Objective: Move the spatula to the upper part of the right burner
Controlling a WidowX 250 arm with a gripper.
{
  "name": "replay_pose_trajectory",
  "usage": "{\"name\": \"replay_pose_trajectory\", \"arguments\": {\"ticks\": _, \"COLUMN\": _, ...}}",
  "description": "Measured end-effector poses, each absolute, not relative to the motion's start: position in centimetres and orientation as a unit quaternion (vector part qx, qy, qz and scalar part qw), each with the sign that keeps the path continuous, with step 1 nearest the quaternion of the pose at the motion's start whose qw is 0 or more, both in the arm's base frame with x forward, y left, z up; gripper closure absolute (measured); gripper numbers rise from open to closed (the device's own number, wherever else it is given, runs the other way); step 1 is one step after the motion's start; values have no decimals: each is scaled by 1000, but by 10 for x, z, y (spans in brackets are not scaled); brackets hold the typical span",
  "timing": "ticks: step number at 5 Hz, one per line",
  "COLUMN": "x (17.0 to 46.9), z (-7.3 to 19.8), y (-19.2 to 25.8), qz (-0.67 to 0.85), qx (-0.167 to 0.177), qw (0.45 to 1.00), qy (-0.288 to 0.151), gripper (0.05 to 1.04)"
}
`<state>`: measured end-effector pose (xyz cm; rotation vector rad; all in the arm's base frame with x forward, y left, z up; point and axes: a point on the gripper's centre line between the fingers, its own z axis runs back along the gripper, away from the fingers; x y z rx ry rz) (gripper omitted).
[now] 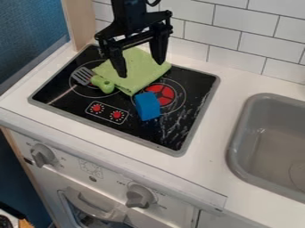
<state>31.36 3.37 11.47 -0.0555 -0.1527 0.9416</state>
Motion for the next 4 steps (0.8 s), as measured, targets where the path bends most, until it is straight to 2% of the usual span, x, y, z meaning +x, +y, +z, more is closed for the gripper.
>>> {"name": "replay_pose_trajectory", "arguments": {"ticks": 1, "x": 312, "z": 104, "y": 32, "qz": 455, "qx": -24, "qw": 888, "qy": -57, "gripper": 83}}
{"name": "replay_pose_trajectory", "arguments": {"ticks": 2, "x": 307, "z": 102, "y": 52, "qz": 491, "qx": -42, "qw": 867, "qy": -71, "gripper": 83}}
{"name": "replay_pose_trajectory", "arguments": {"ticks": 4, "x": 309, "z": 98, "y": 91, "qz": 551, "qx": -36, "qw": 826, "qy": -118, "gripper": 83}}
